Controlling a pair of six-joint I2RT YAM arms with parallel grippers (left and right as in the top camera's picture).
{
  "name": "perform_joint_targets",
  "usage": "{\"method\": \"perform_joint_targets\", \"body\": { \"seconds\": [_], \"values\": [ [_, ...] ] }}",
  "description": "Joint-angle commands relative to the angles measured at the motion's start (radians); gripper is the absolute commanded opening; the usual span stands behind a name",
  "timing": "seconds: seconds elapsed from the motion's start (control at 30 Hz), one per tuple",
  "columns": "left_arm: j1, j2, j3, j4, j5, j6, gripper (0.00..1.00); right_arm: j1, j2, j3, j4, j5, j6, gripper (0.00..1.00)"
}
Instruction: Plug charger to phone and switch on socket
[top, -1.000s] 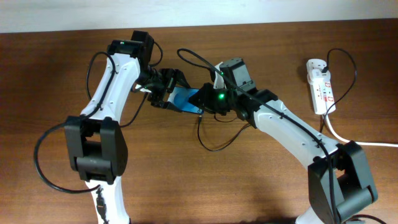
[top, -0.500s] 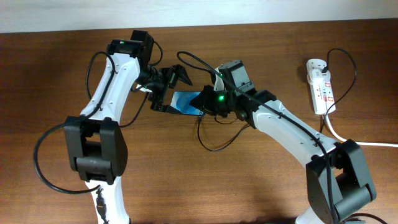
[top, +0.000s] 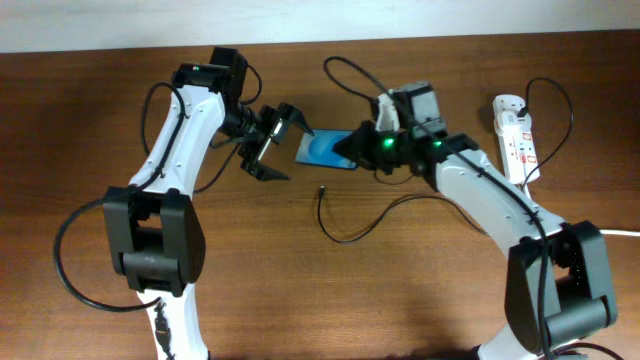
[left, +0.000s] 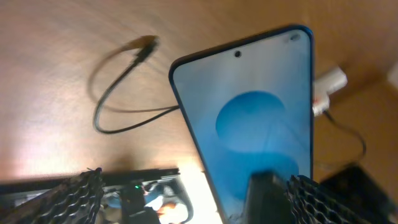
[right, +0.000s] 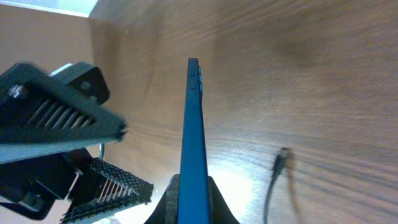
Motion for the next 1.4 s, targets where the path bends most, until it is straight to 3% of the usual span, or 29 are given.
{"method": "perform_joint_targets", "body": {
  "seconds": [0.0,0.3,0.47,0.6,0.7,0.77,1.13,1.2,1.37],
  "values": [
    [0.001,-0.001,0.018,0.053,0.132,0.178,0.99,-0.085,-0.106,0.002,-0.021,-0.058,-0.064,0.04],
    [0.003,-0.001,0.018,0.225,0.164,0.179,1.00,-0.424,-0.484,0.002,-0.285,-0.043,-0.150,0.04],
    [0.002,-0.001,0.018,0.380,0.220,0.179,1.00,-0.472,-0.536,-0.008,-0.374,-0.040,-0.155,0.04],
    [0.002,-0.001,0.018,0.472,0.266,0.179,0.99,-0.472,-0.536,-0.161,-0.109,-0.027,0.082,0.04],
    [0.002,-0.001,0.018,0.480,0.278,0.179,0.99,-0.459,-0.536,-0.410,0.451,-0.042,0.420,0.04],
    [0.002,-0.001,0.018,0.480,0.278,0.179,0.99,-0.431,-0.535,-0.515,0.681,0.029,0.582,0.04],
    [0.001,-0.001,0.018,0.542,0.274,0.178,0.99,-0.014,-0.468,-0.534,0.672,0.651,1.006,0.04],
    [0.000,-0.001,0.018,0.563,0.275,0.178,0.99,0.036,-0.418,-0.526,0.694,0.679,1.074,0.04],
    [0.000,-0.001,0.018,0.576,0.275,0.178,0.98,0.097,-0.303,-0.473,0.816,0.671,1.076,0.04]
  ]
}}
